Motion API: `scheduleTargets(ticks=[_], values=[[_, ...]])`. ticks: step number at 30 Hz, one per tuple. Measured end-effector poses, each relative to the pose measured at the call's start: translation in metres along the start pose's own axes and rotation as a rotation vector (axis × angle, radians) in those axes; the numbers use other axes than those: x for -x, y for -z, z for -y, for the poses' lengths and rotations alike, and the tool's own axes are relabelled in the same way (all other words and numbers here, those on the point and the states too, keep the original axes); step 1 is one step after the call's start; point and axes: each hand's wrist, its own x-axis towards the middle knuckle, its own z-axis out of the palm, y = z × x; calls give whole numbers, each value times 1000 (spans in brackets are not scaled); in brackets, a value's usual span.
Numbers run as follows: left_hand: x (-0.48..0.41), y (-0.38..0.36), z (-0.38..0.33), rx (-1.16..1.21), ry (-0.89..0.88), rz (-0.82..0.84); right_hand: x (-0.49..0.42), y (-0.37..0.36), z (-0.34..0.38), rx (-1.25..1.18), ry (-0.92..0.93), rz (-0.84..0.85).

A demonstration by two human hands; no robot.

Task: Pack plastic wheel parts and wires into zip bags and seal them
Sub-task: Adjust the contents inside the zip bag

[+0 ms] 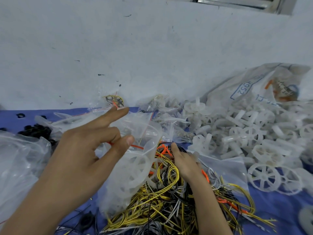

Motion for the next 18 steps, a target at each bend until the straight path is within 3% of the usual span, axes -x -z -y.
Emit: scheduleTargets(ticks=[5, 9, 14, 18], values=[[-2, -1, 1, 8, -7, -13, 4, 9, 6, -178, -36, -2], [-1, 1, 4, 0, -15, -25, 10, 31, 9, -581, -12, -130], [-1, 1, 4, -7, -12, -33, 19, 55, 13, -1271, 15, -358], [-1, 1, 3, -10, -17, -15, 20, 54, 7, -1275, -135, -429]])
